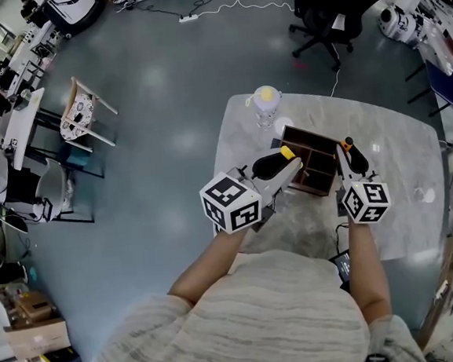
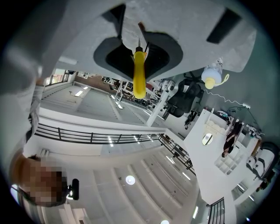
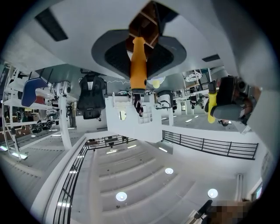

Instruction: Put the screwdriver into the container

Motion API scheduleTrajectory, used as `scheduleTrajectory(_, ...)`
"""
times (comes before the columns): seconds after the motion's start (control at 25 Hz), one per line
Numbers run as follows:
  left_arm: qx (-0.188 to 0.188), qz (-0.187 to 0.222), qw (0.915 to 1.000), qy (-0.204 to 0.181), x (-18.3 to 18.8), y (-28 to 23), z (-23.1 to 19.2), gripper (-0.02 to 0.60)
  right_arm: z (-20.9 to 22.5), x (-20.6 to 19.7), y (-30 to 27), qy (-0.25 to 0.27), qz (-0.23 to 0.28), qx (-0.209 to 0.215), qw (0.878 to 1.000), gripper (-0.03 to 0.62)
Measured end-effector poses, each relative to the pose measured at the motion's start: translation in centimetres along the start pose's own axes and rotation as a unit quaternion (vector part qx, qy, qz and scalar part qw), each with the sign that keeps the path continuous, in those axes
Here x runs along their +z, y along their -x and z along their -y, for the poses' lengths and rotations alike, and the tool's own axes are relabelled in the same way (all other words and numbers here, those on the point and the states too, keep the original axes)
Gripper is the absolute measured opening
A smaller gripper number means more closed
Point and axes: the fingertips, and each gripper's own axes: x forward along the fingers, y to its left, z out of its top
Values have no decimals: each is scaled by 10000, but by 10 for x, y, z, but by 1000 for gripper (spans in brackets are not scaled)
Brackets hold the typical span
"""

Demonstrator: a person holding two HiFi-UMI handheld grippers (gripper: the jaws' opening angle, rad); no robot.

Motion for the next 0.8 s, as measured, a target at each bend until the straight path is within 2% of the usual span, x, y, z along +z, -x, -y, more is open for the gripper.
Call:
scheduleTrajectory(0.44,38,-1,10000,32,0,-1,-2,83,12,-32,-8,-394,-260,-66,9989,117)
scheduleTrajectory(0.8,54,-22,10000,27,-1,1,-2,83,11,-60,-10,-434,-620,-66,9971,115)
